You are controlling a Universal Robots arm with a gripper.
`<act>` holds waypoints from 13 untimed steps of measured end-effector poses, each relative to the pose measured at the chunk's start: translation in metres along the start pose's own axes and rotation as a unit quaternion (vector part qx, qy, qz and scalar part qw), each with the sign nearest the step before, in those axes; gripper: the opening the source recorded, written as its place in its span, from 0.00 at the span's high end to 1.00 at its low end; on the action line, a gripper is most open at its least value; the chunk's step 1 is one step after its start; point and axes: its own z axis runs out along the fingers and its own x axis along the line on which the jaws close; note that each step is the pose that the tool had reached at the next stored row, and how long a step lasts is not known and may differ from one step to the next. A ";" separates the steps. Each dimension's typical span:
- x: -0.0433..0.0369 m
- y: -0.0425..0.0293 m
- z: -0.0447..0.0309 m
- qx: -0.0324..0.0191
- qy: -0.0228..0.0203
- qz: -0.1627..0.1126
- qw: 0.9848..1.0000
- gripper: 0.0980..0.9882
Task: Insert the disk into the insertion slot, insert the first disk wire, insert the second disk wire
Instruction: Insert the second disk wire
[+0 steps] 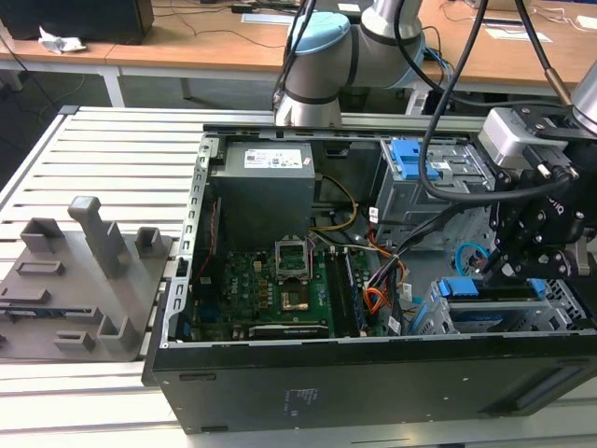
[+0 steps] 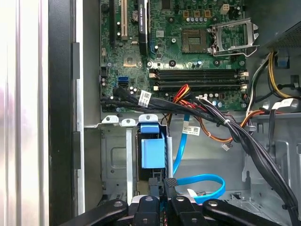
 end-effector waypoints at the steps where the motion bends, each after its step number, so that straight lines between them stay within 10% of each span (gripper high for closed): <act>1: 0.0000 0.0000 0.0001 0.000 0.000 0.000 1.000 0.93; 13: -0.0002 0.0022 0.0008 0.000 -0.004 0.000 1.000 0.93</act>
